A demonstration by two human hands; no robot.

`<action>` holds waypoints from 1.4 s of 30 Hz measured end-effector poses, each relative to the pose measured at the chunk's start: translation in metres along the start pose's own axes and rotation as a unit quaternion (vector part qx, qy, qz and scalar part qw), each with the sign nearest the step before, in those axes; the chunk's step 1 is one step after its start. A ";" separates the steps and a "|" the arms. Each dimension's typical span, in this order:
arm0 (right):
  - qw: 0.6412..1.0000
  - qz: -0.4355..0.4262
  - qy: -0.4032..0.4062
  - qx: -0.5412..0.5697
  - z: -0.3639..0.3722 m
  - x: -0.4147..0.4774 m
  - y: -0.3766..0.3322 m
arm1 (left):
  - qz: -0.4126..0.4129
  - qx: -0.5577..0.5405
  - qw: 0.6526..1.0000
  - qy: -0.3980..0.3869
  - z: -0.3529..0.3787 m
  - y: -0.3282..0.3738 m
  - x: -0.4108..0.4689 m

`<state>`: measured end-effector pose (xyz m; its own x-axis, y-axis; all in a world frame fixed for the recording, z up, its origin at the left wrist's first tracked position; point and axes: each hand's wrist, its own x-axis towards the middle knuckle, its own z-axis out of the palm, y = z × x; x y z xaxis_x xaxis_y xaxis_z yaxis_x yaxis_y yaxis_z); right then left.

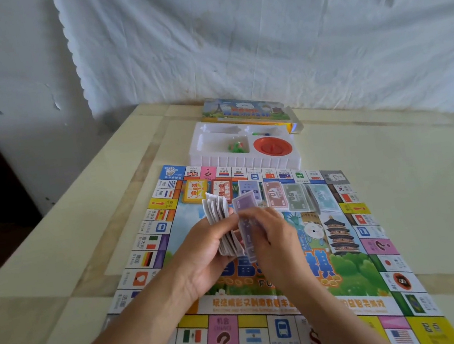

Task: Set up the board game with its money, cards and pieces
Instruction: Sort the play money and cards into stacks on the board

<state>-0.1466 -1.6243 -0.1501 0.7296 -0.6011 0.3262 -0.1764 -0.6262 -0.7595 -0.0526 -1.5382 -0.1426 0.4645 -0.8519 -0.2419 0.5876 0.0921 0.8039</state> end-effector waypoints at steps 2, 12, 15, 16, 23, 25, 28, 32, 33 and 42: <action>1.000 0.012 -0.006 0.017 0.001 0.000 -0.001 | 0.010 0.016 1.000 0.011 -0.001 -0.001 0.000; 1.000 0.013 -0.028 0.005 0.014 -0.005 -0.011 | 0.005 0.010 1.000 0.003 0.000 -0.003 0.003; 0.998 0.050 0.006 0.041 0.007 -0.002 -0.009 | 0.012 -0.026 0.999 -0.016 -0.001 -0.001 0.002; 0.993 0.085 0.007 0.075 0.004 0.000 -0.008 | 0.010 -0.042 0.999 -0.016 -0.002 -0.001 0.003; 0.884 0.238 -0.032 0.402 -0.013 0.003 -0.007 | 0.014 -0.062 0.997 0.033 -0.006 0.003 0.006; 0.883 0.226 -0.039 0.410 -0.013 0.003 -0.008 | 0.006 -0.071 0.997 0.009 -0.007 0.002 0.005; 0.909 0.190 -0.065 0.366 -0.010 0.002 -0.008 | -0.022 -0.075 0.996 -0.042 -0.004 0.002 0.002; 0.931 0.154 -0.081 0.320 -0.001 -0.003 -0.011 | -0.014 -0.059 0.996 -0.068 0.000 -0.002 -0.001; 0.935 0.145 -0.071 0.315 0.002 -0.003 -0.012 | -0.006 -0.052 0.997 -0.062 0.001 -0.003 -0.001; 0.883 0.159 -0.021 0.440 0.007 -0.003 -0.011 | -0.014 -0.072 0.993 -0.088 0.002 -0.001 -0.003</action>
<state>-0.1422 -1.6117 -0.1463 0.7634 -0.6459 0.0106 0.1918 0.2110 -0.9585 -0.0562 -1.5368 -0.1415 0.3307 -0.9310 -0.1543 0.6931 0.1286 0.7093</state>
